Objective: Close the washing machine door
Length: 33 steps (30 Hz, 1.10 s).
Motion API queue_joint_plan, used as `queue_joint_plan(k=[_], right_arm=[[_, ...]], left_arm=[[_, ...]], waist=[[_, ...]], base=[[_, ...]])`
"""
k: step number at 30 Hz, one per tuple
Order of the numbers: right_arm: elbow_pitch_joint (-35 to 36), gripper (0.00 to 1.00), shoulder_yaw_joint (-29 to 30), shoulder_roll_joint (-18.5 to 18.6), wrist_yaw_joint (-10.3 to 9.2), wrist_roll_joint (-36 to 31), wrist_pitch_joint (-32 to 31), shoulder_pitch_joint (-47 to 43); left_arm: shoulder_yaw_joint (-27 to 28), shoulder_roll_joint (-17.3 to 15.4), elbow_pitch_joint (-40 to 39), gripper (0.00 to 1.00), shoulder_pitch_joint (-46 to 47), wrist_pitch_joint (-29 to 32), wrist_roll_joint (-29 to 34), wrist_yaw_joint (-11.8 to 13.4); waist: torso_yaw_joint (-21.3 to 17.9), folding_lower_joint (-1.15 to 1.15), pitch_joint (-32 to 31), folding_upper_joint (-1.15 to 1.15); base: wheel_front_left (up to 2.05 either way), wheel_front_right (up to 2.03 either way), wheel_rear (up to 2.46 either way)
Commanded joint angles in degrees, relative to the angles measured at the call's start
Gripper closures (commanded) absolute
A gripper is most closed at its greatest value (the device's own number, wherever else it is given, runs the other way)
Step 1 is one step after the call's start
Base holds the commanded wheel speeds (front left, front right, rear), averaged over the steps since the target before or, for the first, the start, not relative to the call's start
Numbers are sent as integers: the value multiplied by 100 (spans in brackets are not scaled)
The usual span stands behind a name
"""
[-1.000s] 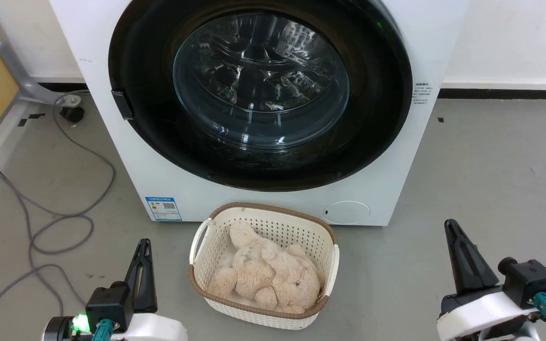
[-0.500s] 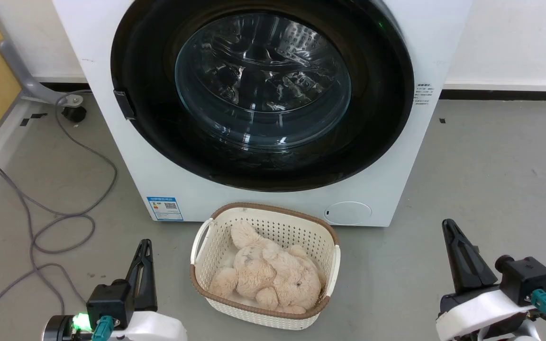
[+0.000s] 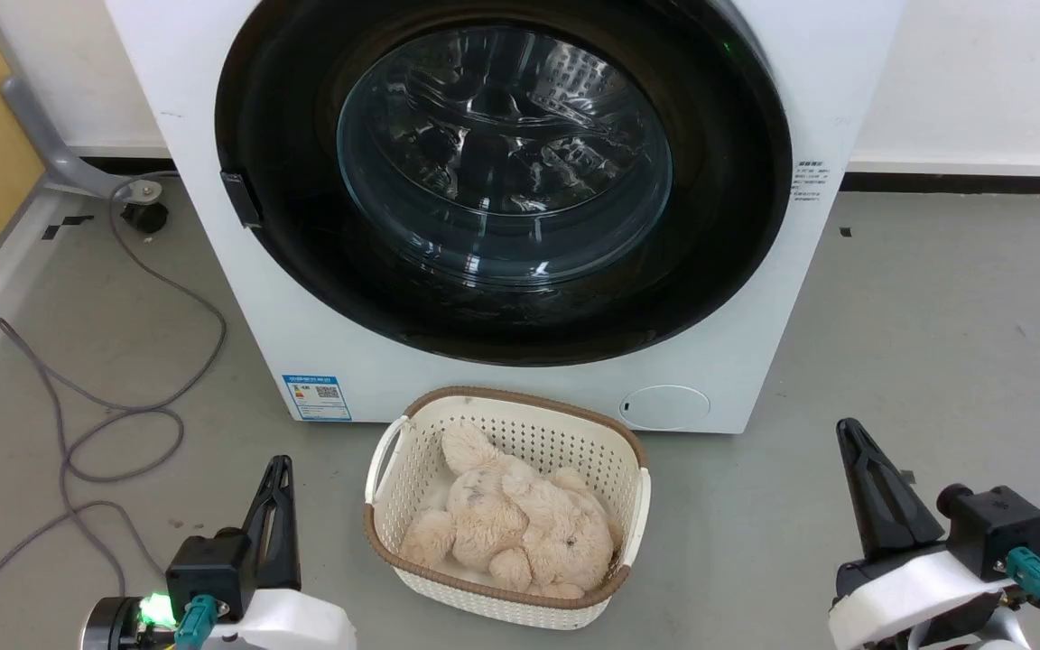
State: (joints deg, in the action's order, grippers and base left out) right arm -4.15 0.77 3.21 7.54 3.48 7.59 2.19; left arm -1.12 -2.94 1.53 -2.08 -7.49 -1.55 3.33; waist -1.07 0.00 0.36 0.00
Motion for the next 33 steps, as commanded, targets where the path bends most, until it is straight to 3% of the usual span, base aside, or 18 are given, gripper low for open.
queue_joint_plan(k=[1, 33], right_arm=[[44, 100, -10, -17, -3, -50, -32, -104], [236, 100, -45, -26, -4, -204, -408, -163]], left_arm=[[12, -1, -27, 100, 89, 26, 49, -22], [64, 3, -92, 100, 151, 400, 104, -183]], waist=[[2, 0, -1, 0], [56, 0, -19, 0]], base=[[0, 0, 0], [0, 0, 0]])
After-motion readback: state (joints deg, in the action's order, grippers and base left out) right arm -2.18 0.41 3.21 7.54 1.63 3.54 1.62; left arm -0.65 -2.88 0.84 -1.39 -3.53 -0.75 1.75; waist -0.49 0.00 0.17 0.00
